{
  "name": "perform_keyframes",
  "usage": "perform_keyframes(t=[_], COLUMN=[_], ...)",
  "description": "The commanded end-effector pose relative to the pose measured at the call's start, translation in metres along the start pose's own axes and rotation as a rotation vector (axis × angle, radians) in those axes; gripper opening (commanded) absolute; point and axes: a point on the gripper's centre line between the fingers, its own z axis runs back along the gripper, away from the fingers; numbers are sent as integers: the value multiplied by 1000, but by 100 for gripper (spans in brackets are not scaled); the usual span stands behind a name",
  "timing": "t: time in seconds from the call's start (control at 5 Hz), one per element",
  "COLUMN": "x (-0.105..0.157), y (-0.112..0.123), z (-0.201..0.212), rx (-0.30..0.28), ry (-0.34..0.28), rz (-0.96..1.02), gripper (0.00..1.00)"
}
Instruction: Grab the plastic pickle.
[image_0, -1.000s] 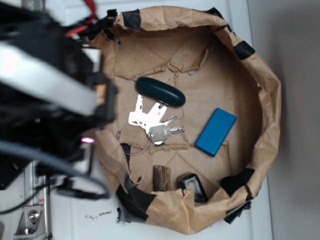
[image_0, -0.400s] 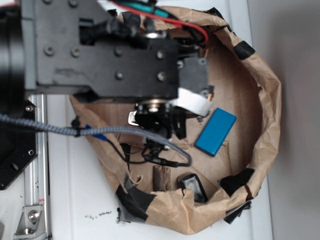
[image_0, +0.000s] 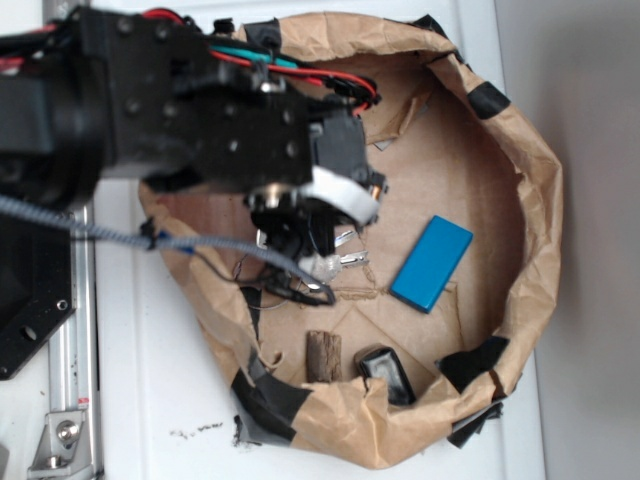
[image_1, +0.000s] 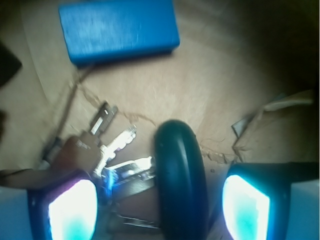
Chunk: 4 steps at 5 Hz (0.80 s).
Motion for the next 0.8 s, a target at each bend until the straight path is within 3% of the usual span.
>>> perform_keyframes(t=[0.0, 0.2, 0.4, 0.6], x=[13, 14, 2, -2], y=[32, 27, 19, 18], z=[-14, -18, -30, 6], rx=[-43, -40, -36, -93], ry=[23, 36, 95, 107], rz=[-30, -27, 195, 440], gripper=[100, 100, 0, 0])
